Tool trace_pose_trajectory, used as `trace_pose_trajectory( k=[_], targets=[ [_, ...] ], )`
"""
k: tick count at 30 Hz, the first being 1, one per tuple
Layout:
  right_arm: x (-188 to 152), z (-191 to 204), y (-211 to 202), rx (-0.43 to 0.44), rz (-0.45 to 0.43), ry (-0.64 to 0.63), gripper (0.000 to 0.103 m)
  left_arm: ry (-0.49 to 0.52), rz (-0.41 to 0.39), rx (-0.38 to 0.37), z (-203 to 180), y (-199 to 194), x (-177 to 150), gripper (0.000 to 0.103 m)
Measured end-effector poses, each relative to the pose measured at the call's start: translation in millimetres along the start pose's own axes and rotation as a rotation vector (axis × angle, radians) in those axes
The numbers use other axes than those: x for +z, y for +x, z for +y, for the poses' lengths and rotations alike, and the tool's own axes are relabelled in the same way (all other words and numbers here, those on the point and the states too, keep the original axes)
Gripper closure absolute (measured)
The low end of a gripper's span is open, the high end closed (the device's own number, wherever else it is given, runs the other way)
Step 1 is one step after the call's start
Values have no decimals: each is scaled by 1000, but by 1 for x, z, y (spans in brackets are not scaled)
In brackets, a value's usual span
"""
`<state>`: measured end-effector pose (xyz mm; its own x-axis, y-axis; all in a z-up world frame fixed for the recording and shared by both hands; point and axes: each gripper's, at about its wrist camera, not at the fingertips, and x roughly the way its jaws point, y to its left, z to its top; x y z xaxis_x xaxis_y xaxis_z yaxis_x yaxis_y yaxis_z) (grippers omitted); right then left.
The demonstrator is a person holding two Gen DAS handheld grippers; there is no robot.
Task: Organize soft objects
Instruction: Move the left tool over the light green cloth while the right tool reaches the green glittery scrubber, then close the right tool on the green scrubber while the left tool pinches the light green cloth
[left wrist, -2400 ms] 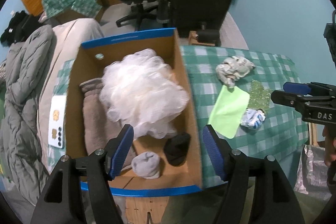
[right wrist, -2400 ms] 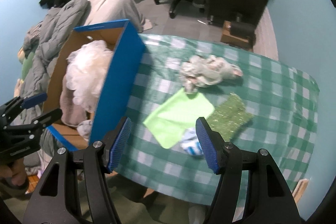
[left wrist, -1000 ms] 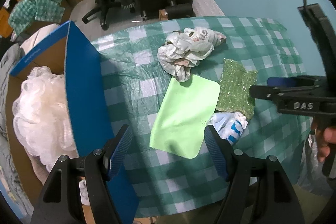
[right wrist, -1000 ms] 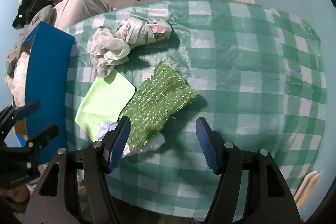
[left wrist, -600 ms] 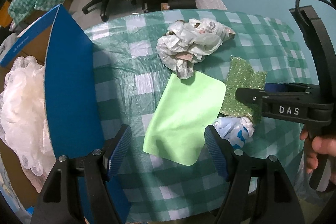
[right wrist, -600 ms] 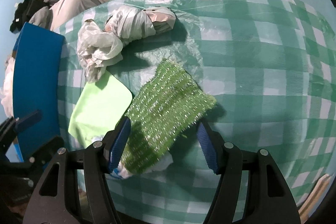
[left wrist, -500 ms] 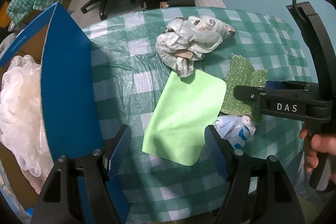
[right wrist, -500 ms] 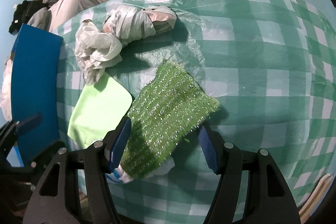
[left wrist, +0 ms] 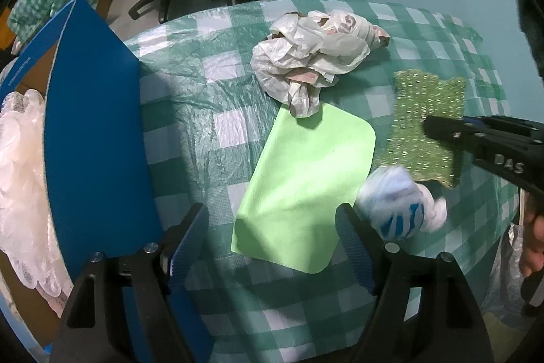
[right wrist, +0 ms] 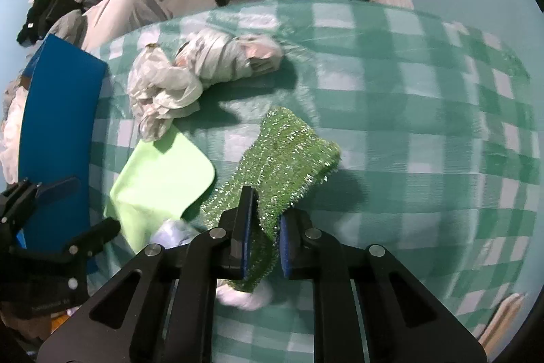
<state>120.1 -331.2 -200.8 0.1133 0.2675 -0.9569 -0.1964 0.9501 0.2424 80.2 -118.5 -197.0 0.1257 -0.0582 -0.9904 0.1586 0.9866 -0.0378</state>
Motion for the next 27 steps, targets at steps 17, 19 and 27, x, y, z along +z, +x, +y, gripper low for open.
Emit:
trace_pose_trajectory(
  k=[17,19,27],
  targets=[
    [-31,-68,-1,-47,63,62,90,36,37,-33,-10,16,4,17],
    [-31,-71,-1,-41,59,65,90,42,49,-23,-10,23,6,17],
    [-25,-75,1,-13,69,70,35,63,83,52,-18,44,11,15]
  ],
)
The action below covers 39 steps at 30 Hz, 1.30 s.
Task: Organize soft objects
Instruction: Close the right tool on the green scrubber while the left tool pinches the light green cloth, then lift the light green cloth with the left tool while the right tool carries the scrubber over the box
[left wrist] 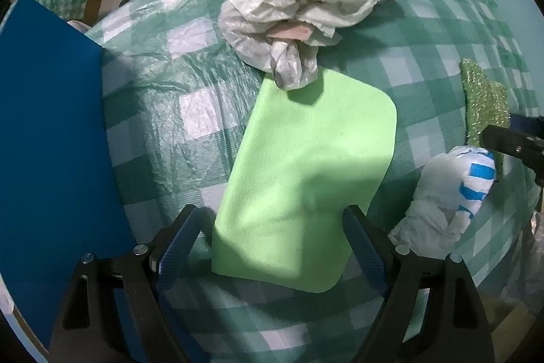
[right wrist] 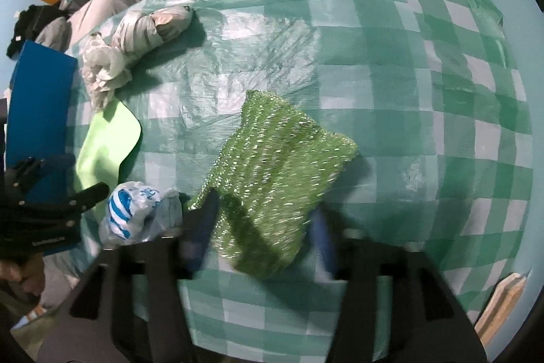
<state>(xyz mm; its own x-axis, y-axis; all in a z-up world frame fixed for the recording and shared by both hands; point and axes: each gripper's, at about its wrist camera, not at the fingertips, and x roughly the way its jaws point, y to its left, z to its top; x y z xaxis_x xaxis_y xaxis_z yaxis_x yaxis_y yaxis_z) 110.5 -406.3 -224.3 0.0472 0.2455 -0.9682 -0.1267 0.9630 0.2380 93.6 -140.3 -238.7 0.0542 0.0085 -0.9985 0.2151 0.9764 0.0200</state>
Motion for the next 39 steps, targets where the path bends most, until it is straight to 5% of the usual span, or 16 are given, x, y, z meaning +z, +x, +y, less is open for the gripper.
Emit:
trace_pose_trajectory(
  k=[7,12,16,20,23,39],
  targets=[
    [4,9,5,-77,-2,-16,35,-21,-34,13,-7,-1,0,10],
    [10,33,15,-148,7,-47,36,-57,-62,-19,-3,-3,-13,20],
    [6,47,18,-166,-2,-56,50,-24,-94,-26,-13,-10,-22,42],
    [2,59,16,-137,-5,-72,76,32,-104,-44,-27,-14,-26,94],
    [2,63,17,-111,-5,-76,86,43,-95,-54,-30,-14,-25,98],
    [-5,61,-49,-34,-128,-55,87,-36,-189,-93,10,-65,-31,99]
  ],
)
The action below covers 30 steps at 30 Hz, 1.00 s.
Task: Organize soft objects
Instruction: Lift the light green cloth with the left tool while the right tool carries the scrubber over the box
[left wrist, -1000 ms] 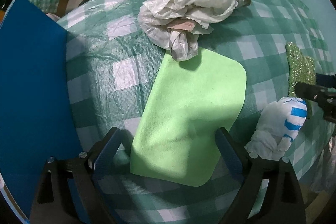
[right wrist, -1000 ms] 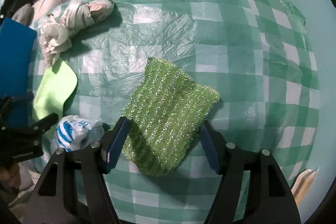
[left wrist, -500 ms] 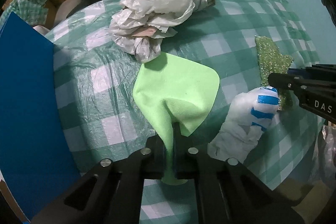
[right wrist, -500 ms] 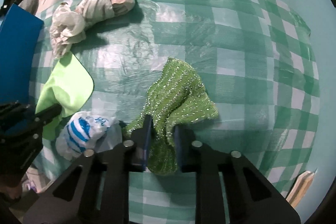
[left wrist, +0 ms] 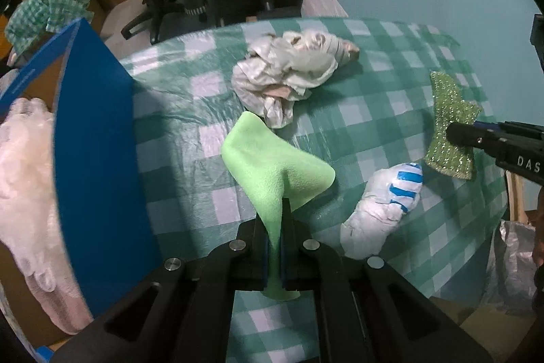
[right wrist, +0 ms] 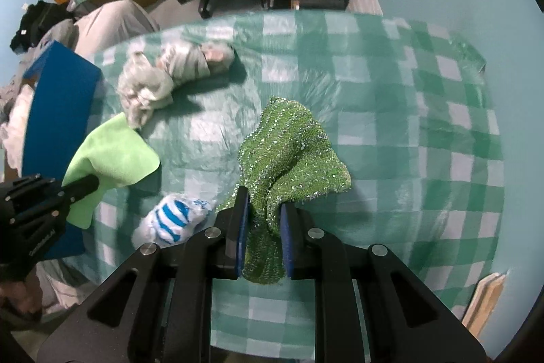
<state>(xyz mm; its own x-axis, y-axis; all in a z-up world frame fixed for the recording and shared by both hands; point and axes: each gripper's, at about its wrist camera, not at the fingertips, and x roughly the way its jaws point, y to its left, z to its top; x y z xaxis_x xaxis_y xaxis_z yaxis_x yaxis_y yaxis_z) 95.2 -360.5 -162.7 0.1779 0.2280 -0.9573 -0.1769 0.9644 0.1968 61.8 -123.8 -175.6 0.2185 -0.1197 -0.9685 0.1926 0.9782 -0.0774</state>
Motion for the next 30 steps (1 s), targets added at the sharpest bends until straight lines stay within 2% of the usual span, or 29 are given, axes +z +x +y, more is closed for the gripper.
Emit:
trace_pose_trajectory(
  k=[6,11,19,25,30],
  targets=[
    [-2,-5,-25,16,-40,7,87,-11,-42,-5,8,-20,5,99],
    [7,6,-40,21,-58,-16,87,-18,-79,-9,17,-45,5,99],
    [7,28,-60,37,-73,-61,87,12,-134,26,23,-76,2,99],
    [11,50,-76,64,-97,-89,87,-11,-167,31,32,-99,-4,99],
    [14,72,-85,91,-109,-126,87,-74,-185,26,49,-116,-9,99]
  ],
)
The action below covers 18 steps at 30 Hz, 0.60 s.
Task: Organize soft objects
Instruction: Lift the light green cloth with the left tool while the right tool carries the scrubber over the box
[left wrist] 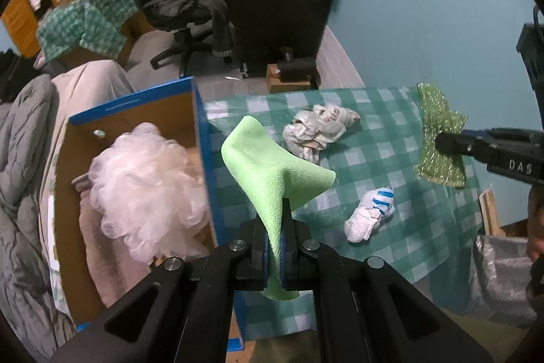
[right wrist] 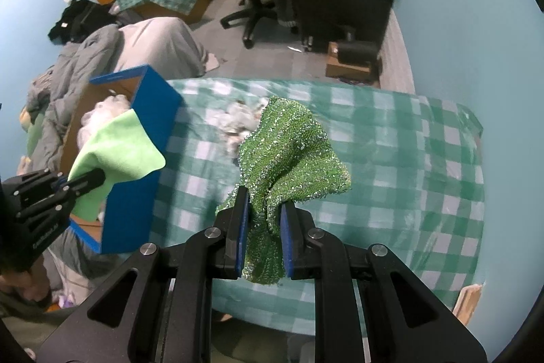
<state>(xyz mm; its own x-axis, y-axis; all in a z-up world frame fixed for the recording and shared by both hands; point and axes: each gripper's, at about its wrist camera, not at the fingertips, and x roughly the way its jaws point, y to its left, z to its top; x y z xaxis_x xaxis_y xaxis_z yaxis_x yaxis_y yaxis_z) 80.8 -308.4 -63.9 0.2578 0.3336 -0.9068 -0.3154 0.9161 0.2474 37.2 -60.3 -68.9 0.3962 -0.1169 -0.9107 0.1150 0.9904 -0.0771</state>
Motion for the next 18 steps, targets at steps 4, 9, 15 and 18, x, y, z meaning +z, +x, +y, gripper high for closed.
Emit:
trace_pose_trajectory(
  k=[4,9,15,18],
  targets=[
    [5,17,-4,24,-10,-25,87,-31,-28,9,14,-16,-2,99],
    [13,44,-5,51,-16,-76,87,-75,-43,26,35,-31,-9,99],
    [18,82,-1,92,-13,-145,87,-124,-48,47,60,-41,-21,99],
    [20,102,2,110,-8,-180,87,-143,-52,61,70,-45,-26,99]
  ],
)
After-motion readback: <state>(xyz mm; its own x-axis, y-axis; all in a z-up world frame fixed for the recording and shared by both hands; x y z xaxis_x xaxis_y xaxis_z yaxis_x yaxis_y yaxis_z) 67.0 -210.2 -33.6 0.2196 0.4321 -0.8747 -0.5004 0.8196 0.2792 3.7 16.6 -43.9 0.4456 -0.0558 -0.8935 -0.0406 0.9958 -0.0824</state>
